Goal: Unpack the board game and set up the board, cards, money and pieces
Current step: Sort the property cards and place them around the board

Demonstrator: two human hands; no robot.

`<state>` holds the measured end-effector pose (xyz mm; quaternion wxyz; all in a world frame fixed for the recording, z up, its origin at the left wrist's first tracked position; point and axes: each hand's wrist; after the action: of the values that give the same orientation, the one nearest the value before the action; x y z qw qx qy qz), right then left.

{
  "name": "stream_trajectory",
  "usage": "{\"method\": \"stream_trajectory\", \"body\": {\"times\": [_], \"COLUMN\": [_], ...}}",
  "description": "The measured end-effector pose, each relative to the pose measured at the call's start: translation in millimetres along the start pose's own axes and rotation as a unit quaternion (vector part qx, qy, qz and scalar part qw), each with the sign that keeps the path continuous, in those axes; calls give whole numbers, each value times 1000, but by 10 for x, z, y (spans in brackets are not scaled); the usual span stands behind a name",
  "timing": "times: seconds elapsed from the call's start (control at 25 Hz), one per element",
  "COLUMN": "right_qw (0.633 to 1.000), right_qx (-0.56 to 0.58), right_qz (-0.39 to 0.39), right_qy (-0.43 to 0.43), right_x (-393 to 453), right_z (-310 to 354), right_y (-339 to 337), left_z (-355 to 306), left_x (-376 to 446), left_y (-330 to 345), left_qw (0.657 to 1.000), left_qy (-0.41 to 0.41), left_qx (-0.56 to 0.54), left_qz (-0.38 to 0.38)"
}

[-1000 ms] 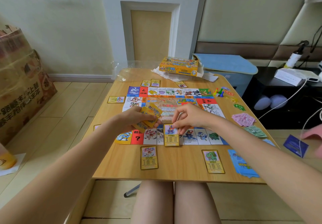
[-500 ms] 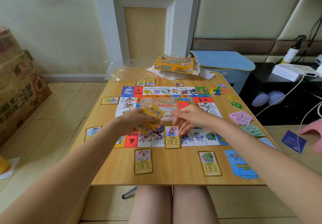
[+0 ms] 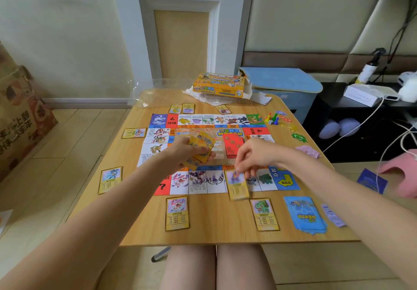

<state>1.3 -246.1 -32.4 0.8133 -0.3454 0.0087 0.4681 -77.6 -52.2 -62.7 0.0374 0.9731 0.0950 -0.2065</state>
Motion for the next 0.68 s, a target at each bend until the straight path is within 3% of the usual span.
{"method": "stream_trajectory", "body": {"times": [0.2,0.44,0.68], "right_qw": [976,962,970], "right_qx": [-211,-265,-238], "right_qz": [46,67,51], "right_qy": [-6,-10,-12], "right_x": [-66,-140,-211], "right_z": [-48,13,-19], "right_y": [280,327,329], "left_z": [98,173,215], "left_x": [-68,-101,-94], "left_y": [63,124,201], "left_qw": [999,999,999], "left_qy": [12,-17,-16], "left_qx": [40,29,27], "left_qz": [35,13,-8]}}
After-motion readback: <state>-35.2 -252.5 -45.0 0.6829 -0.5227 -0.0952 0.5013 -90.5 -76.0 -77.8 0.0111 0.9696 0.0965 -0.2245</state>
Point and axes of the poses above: each hand's wrist, its own x-axis towards the middle knuckle, its own y-axis out of the palm, z = x × y, and after that the axes turned 4 degrees about -y, right-handed
